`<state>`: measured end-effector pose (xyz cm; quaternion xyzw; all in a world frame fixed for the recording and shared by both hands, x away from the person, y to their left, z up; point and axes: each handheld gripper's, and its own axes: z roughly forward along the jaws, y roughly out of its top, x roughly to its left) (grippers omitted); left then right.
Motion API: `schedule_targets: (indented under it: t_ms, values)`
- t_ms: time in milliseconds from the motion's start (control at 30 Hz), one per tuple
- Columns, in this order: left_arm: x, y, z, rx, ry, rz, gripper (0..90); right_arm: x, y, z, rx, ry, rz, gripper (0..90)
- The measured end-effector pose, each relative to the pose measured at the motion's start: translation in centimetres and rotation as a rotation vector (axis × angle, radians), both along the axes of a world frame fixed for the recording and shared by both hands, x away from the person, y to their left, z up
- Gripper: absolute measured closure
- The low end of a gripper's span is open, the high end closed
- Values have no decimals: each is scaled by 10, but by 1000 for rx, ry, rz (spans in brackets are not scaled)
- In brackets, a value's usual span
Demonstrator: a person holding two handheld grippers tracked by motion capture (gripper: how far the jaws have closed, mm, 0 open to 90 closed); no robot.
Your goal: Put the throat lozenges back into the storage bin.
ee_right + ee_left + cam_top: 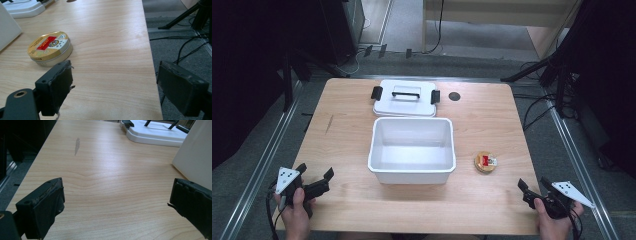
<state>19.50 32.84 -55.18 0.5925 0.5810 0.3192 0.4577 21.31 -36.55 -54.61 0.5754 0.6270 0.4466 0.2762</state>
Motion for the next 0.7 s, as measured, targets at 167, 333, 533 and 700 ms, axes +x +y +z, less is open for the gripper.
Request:
schedule_targets:
  t_ms: [167, 333, 533, 700]
  values:
    - [0, 0, 0, -1, -2, -1, 0, 2, 0, 1, -9, 18, -5, 137]
    - [-1, 0, 0, -5, -3, 0, 0, 6, 6, 3, -42, 88, 1, 138]
    - [-1, 0, 0, -1, -5, -1, 0, 14, 24, 10, -146, 178, 50, 138]
    - [-1, 0, 0, -3, -5, -5, 0, 25, 35, 21, -187, 277, 91, 138]
